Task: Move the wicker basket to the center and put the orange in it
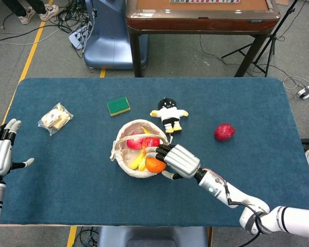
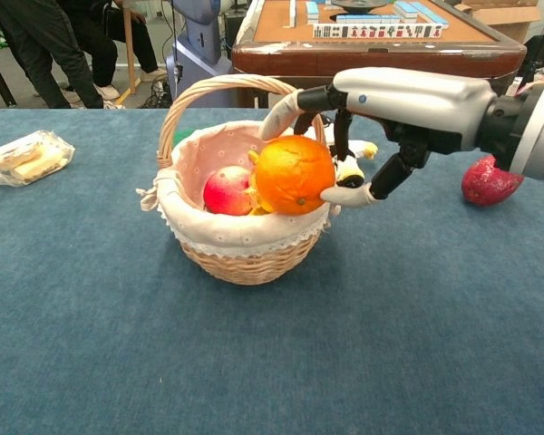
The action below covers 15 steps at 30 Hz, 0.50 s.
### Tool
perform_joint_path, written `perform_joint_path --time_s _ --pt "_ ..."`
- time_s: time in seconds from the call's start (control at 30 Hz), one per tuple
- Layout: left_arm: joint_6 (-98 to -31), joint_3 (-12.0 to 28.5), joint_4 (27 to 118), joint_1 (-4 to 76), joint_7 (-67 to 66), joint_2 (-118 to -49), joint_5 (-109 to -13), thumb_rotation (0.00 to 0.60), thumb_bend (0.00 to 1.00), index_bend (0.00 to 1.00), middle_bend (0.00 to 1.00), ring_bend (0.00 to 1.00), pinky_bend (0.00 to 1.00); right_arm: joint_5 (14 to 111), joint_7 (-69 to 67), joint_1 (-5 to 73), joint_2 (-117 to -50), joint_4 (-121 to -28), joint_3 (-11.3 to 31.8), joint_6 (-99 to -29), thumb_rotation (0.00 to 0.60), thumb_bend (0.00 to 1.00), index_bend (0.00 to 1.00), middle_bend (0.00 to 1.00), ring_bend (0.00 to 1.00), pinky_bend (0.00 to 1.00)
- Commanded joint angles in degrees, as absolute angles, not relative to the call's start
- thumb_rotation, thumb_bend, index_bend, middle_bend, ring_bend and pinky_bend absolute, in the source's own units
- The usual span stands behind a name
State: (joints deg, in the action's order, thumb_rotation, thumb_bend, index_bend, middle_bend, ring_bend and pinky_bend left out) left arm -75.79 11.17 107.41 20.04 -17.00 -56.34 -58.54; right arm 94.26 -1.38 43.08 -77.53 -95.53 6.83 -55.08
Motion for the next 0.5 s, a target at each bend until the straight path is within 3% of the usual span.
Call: perform_joint_path --time_s 0.03,0.37,0.5 --pt "-75.65 11.18 107.45 20.03 -16.96 -56.27 -58.46 0.600 0.11 0.07 0.03 0.00 0.13 94.58 -2.03 43.34 -77.60 -95.36 6.58 -55.41 0.600 0.43 0.11 0.09 0.07 0.28" --pt "-75.53 11.36 107.64 20.11 -17.14 -56.17 -58.35 0.600 0.11 0.08 0.03 0.00 0.13 96.15 -2.96 42.46 -74.00 -98.34 5.57 -58.74 0.600 0.43 0.10 0.08 0.06 0.25" --pt "-75.61 11.54 107.52 20.06 -16.98 -56.01 -58.21 0.600 0.11 0.08 0.03 0.00 0.13 96.61 -1.73 40.25 -69.65 -101.25 4.43 -61.33 0.600 0.43 0.15 0.16 0.14 0.33"
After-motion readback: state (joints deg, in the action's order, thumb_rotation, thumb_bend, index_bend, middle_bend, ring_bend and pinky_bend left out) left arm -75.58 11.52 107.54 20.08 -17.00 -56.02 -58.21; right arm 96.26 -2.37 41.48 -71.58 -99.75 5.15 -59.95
